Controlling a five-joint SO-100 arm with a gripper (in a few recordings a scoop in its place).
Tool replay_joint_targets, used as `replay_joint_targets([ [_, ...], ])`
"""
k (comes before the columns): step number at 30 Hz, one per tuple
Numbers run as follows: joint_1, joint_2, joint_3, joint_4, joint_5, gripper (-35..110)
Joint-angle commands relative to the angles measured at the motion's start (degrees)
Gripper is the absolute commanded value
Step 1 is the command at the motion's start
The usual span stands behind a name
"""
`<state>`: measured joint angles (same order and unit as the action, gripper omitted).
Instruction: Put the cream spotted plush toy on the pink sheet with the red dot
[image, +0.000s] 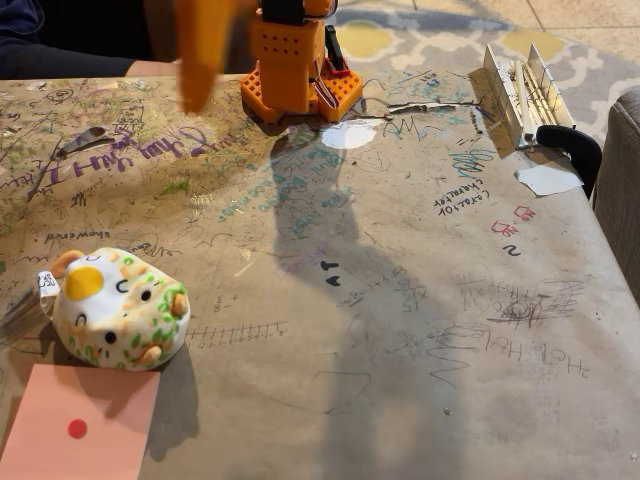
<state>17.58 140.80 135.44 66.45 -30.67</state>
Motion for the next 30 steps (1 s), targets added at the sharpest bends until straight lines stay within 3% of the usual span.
replay_joint_targets([
  [1, 1.8, 10.2, 17.1, -7.3, -0.6, 25],
  [5, 4.0, -1.8, 13.4, -18.7, -1.3, 28],
  [9, 7.7, -24.4, -0.9, -22.9, -1.6, 28],
  [13, 11.1, -36.0, -8.0, -27.4, -2.8, 29],
  [24, 14.4, -48.8, -25.0, -26.5, -0.6, 30],
  [30, 13.5, -49.8, -23.8, -22.4, -6.9, 30],
])
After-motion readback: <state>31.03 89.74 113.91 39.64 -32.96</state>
